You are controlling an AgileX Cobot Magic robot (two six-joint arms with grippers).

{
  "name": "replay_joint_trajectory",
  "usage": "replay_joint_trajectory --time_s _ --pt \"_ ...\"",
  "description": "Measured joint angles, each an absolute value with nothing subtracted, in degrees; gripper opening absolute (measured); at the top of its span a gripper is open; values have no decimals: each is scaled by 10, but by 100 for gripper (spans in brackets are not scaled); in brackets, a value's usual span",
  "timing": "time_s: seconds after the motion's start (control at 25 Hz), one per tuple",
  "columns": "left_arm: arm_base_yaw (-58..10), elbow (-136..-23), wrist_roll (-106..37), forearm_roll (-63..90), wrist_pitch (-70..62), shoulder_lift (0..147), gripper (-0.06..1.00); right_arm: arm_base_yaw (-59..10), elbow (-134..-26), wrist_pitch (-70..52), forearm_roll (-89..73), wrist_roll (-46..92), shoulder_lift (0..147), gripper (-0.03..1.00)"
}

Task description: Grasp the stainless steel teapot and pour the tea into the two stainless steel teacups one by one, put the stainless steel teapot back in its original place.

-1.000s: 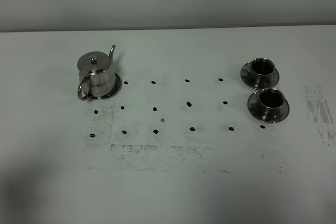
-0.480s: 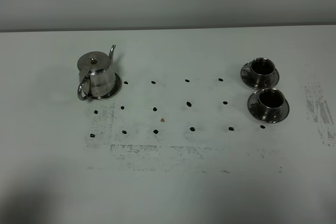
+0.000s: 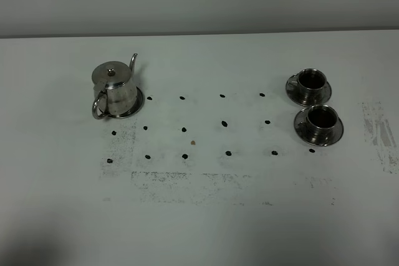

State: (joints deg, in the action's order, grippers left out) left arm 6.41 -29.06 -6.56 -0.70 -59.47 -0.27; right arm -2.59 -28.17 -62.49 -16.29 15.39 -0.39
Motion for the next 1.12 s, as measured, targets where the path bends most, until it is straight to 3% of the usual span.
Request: replay_joint_trajectory --time_s 1.12 --pt "64 -291 -66 15 -596 -3 44 -26 -282 -625 -163 154 -4 40"
